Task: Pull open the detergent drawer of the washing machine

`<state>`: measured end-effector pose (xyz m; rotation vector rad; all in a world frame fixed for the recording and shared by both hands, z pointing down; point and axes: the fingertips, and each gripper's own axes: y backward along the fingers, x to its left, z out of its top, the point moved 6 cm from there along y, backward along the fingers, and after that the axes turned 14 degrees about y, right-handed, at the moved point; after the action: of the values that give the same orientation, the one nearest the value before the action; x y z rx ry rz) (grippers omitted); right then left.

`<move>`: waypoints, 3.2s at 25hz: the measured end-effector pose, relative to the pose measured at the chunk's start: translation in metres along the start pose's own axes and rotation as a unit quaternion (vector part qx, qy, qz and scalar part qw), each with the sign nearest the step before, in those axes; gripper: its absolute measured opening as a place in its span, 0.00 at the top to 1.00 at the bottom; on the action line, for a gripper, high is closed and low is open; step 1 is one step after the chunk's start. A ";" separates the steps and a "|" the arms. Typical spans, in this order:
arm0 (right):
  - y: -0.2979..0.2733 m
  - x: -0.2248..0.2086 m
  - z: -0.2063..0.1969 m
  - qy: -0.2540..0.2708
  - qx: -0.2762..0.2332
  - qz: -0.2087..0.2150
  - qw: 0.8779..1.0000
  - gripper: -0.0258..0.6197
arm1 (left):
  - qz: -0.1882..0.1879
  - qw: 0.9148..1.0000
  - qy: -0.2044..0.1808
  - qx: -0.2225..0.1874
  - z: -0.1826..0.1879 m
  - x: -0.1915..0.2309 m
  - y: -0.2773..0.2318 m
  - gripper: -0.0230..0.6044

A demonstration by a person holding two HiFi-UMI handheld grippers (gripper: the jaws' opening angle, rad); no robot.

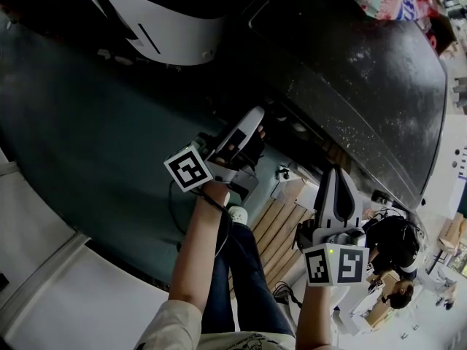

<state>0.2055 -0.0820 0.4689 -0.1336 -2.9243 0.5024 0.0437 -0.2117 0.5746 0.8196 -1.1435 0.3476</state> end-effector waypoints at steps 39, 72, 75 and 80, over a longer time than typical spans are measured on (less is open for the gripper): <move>0.024 0.033 0.005 0.009 -0.020 0.020 1.000 0.94 | 0.005 1.000 -0.029 -0.007 -0.023 -0.031 0.086 0.73; 0.043 0.050 0.015 0.025 -0.035 0.042 0.998 0.94 | 0.069 0.994 -0.039 -0.071 -0.033 -0.044 0.142 0.94; 0.047 0.047 0.022 0.024 -0.039 0.039 0.998 0.94 | 0.084 0.993 -0.050 -0.070 -0.036 -0.052 0.145 0.94; 0.053 0.045 0.030 0.022 -0.045 0.036 0.998 0.94 | 0.062 0.995 -0.039 -0.071 -0.036 -0.055 0.140 0.85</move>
<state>0.1588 -0.0371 0.4300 -0.2602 -2.9074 0.3739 -0.0423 -0.0833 0.5741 0.6438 -1.2795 0.3348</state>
